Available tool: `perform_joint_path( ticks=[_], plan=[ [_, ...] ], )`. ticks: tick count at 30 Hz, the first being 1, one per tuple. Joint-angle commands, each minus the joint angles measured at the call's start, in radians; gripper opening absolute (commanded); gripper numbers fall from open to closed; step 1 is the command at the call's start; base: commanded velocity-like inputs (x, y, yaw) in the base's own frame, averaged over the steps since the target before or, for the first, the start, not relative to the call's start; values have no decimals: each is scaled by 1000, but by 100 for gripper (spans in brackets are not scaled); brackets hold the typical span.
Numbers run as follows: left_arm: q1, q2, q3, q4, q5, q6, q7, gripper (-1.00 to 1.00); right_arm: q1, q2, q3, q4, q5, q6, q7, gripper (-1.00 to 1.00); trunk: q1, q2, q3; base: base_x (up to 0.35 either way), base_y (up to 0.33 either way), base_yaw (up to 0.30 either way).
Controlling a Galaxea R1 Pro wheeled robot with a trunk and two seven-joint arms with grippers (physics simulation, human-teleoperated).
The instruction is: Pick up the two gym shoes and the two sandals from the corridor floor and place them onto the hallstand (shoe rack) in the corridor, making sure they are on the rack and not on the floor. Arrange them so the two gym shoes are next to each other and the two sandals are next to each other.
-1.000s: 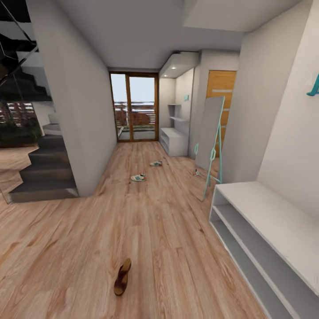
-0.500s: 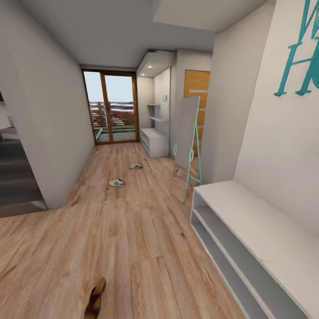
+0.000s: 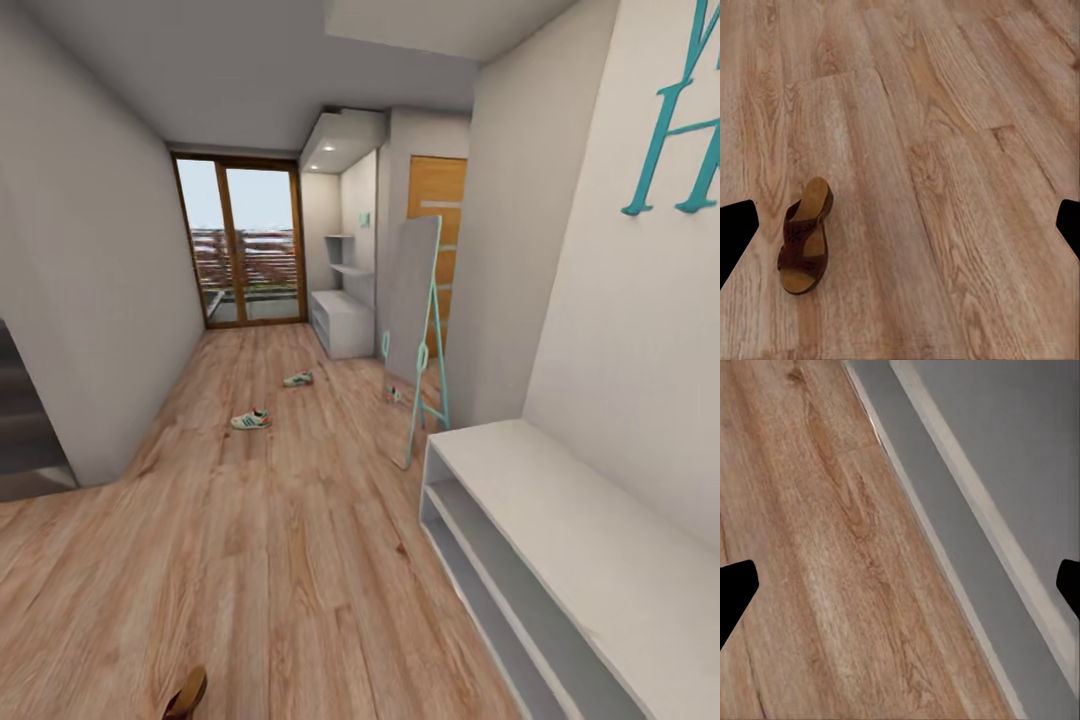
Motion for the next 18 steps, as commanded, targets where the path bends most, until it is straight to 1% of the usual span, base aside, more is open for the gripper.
perform_joint_path(
  ticks=[1,2,3,10,14,18],
  plan=[
    [-1,0,2,1,0,-3,0,100,-1,0,3,8,-10,-14,-1,100,0,0,-1,301,-164,-1],
    [-1,0,2,1,1,-3,1,100,-1,0,3,30,-9,-44,-1,100,0,0,-1,316,-102,-1],
    [-1,1,2,1,2,-3,1,100,-1,0,4,36,-8,-52,-1,100,0,0,-1,320,-82,0],
    [-1,4,2,1,7,-2,1,100,-1,0,7,61,-6,-80,0,100,0,0,-1,330,-22,0],
    [-1,4,3,1,9,-1,1,100,-1,0,7,65,-6,-85,3,100,0,0,-1,327,93,0],
    [-1,5,3,1,10,-1,1,100,-1,0,8,63,-7,-87,5,100,0,0,-1,303,186,0]
  ],
)
